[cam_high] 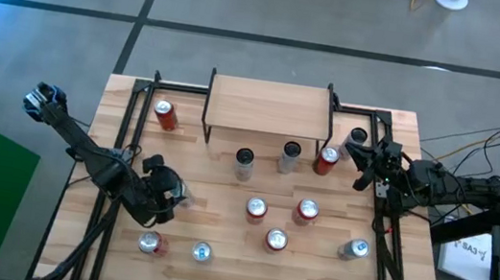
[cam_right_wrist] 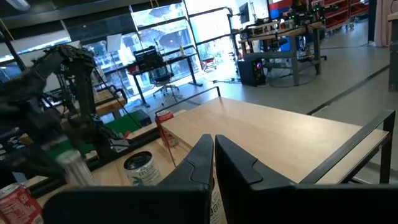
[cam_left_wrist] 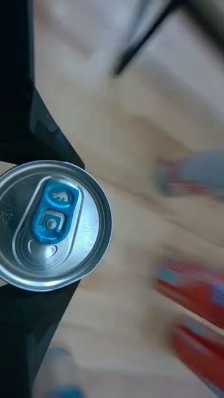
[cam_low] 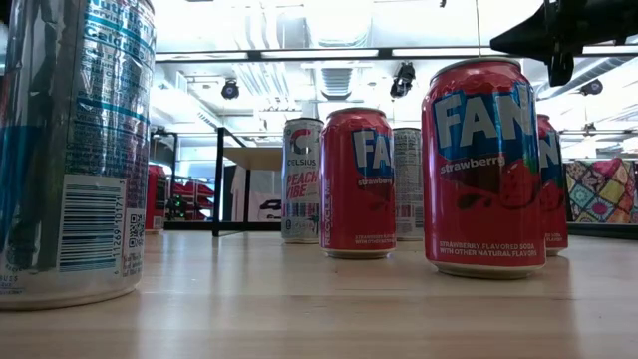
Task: Place canned beverage on shelf
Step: Put the top left white blue soda can on the shelf, then put the middle right red soda can on the shelf
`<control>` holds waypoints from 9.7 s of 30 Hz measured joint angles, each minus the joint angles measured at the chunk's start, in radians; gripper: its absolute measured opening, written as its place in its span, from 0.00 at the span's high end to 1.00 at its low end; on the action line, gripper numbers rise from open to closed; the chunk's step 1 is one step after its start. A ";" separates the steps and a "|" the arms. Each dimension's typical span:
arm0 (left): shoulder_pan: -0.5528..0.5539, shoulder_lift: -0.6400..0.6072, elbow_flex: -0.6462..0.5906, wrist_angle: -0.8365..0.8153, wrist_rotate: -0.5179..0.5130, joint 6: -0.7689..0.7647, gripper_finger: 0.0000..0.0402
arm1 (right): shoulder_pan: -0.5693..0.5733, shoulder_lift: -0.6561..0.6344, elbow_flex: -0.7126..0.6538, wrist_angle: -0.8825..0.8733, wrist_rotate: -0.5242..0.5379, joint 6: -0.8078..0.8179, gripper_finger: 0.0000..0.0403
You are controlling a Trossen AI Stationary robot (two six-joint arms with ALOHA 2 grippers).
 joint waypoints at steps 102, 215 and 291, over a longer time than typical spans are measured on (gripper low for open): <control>1.199 0.382 0.759 -0.101 0.772 1.028 0.45 | 0.000 0.117 0.000 0.022 -0.009 0.079 0.98; 1.198 0.234 0.728 -0.140 0.745 0.923 0.35 | 0.000 0.118 0.000 0.023 -0.009 0.079 0.98; 0.175 -0.079 -0.032 0.617 0.220 0.275 0.35 | 0.095 0.940 0.774 -0.782 -0.405 0.495 0.98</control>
